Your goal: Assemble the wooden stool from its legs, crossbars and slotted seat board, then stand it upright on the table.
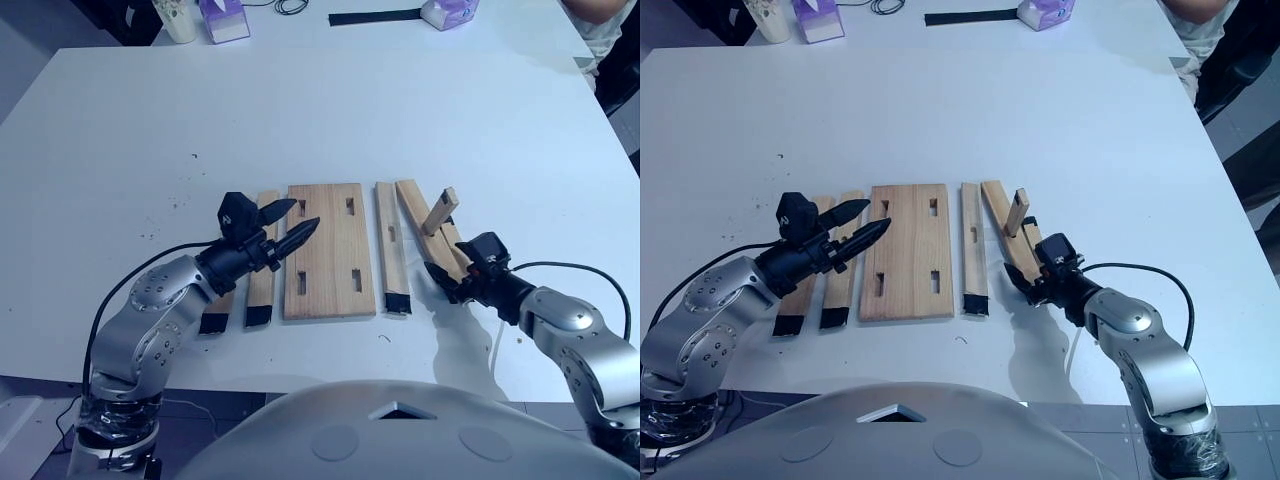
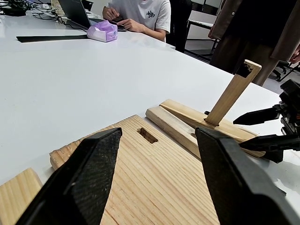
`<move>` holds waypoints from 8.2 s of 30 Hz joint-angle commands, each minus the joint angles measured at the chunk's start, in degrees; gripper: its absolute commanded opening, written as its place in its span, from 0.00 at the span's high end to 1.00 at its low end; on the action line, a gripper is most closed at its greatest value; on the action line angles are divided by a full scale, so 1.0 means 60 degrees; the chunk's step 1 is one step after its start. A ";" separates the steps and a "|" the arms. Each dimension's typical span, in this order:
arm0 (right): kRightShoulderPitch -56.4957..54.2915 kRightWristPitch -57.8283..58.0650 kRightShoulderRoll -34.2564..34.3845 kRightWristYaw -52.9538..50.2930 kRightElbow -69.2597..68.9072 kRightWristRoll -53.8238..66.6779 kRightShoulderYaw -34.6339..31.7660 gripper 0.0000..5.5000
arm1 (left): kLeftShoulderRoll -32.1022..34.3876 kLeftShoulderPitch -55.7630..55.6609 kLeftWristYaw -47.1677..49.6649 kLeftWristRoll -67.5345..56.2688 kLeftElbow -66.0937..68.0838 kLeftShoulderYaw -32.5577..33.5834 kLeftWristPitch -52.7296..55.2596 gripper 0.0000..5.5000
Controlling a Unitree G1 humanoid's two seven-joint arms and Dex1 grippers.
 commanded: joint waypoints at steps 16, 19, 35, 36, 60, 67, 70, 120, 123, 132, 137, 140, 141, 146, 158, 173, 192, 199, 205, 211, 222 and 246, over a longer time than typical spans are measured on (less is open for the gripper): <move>0.0363 -0.0545 0.0279 -0.0126 0.0562 -0.0240 0.0229 0.41 | 0.0198 -0.0121 -0.0041 -0.0089 -0.0031 0.0041 0.0308 0.47; 0.0390 -0.0584 0.0294 -0.0218 0.0776 -0.0374 0.0199 0.50 | 0.0204 -0.0182 -0.0050 -0.0096 -0.0012 0.0017 0.0331 0.47; -0.0323 -0.0436 0.0659 -0.0295 0.0511 -0.0007 -0.0083 0.63 | 0.0152 -0.0282 0.0002 -0.0148 0.0031 0.0109 0.0324 0.47; -0.0606 -0.0393 0.0795 -0.0270 0.0415 0.0225 -0.0273 0.63 | 0.0127 -0.0382 0.0048 -0.0213 0.0088 0.0211 0.0344 0.47; -0.7502 0.2015 -0.1119 0.4037 0.3006 0.8931 -0.3370 0.63 | 0.0109 -0.5091 0.0787 -0.8079 0.1259 0.1476 0.2801 0.28; -0.7683 0.2152 -0.1663 0.5136 0.2965 0.9222 -0.2635 0.63 | -0.0032 -0.5231 0.0718 -0.8795 0.1112 0.1187 0.2684 0.28; -0.7466 0.2124 -0.1850 0.5508 0.2899 0.9157 -0.2416 0.63 | 0.0021 -0.5309 0.0606 -0.8963 0.0890 0.1191 0.2579 0.28; -0.2574 -0.1793 -0.3818 0.7269 0.3196 0.3924 -0.2621 0.39 | 0.4335 -0.2620 -0.3765 -0.4637 -0.0412 0.2912 0.1825 0.62; -0.1815 -0.1865 -0.3594 0.6836 0.2606 0.3886 -0.2981 0.39 | 0.4856 -0.1257 -0.5220 -0.2688 -0.0536 0.2707 0.0606 0.62; -0.1372 -0.2181 -0.3431 0.6472 0.2266 0.3518 -0.2838 0.39 | 0.4680 0.0254 -0.6630 -0.0547 0.0315 0.2243 -0.1353 0.62; -0.1335 -0.2341 -0.3407 0.6428 0.2280 0.3337 -0.2731 0.39 | 0.4724 0.0233 -0.6666 -0.0489 0.0480 0.2142 -0.1575 0.62; -0.1263 -0.2365 -0.3355 0.6362 0.2180 0.3325 -0.2738 0.39 | 0.4815 0.0233 -0.6743 -0.0608 0.0433 0.2185 -0.1539 0.62; -0.1240 -0.2370 -0.3337 0.6335 0.2154 0.3328 -0.2750 0.39 | 0.4847 0.0243 -0.6784 -0.0655 0.0411 0.2211 -0.1516 0.62; -0.1187 -0.2410 -0.3261 0.6176 0.2105 0.3330 -0.2801 0.39 | 0.4963 0.0222 -0.6875 -0.0843 0.0222 0.2302 -0.1400 0.62; -0.1212 -0.2517 -0.3105 0.5920 0.2052 0.3297 -0.2713 0.39 | 0.5134 -0.0328 -0.6851 -0.1161 0.0140 0.2302 -0.1103 0.62; -0.1184 -0.2617 -0.3029 0.5828 0.2029 0.3270 -0.2594 0.39 | 0.5000 -0.0285 -0.6729 -0.1174 -0.0163 0.2290 -0.0829 0.62; -0.1487 -0.2667 -0.3025 0.5759 0.2106 0.3204 -0.2301 0.39 | 0.4968 0.0669 -0.6668 0.1262 0.0344 0.1140 -0.2506 0.62; -0.1848 -0.2662 -0.3047 0.5842 0.2265 0.3139 -0.2110 0.39 | 0.4850 0.0518 -0.5978 0.2110 0.1098 0.0258 -0.3078 0.62; -0.2142 -0.2629 -0.3036 0.5859 0.2360 0.3031 -0.1837 0.39 | 0.4798 -0.0284 -0.5816 0.1810 0.1624 -0.0452 -0.2795 0.62; -0.2262 -0.2642 -0.3066 0.5890 0.2433 0.2958 -0.1668 0.39 | 0.4850 -0.1816 -0.6408 0.1596 0.2676 -0.1007 -0.2788 0.62; -0.2424 -0.2639 -0.3053 0.5911 0.2513 0.2895 -0.1474 0.39 | 0.4480 -0.2852 -0.5876 0.2056 0.3555 -0.1741 -0.2321 0.51; 0.1109 -0.2727 -0.2220 0.4732 0.0744 0.3078 -0.3948 0.39 | 0.3240 0.1260 -0.1027 -0.0150 -0.0791 0.3413 0.5018 0.24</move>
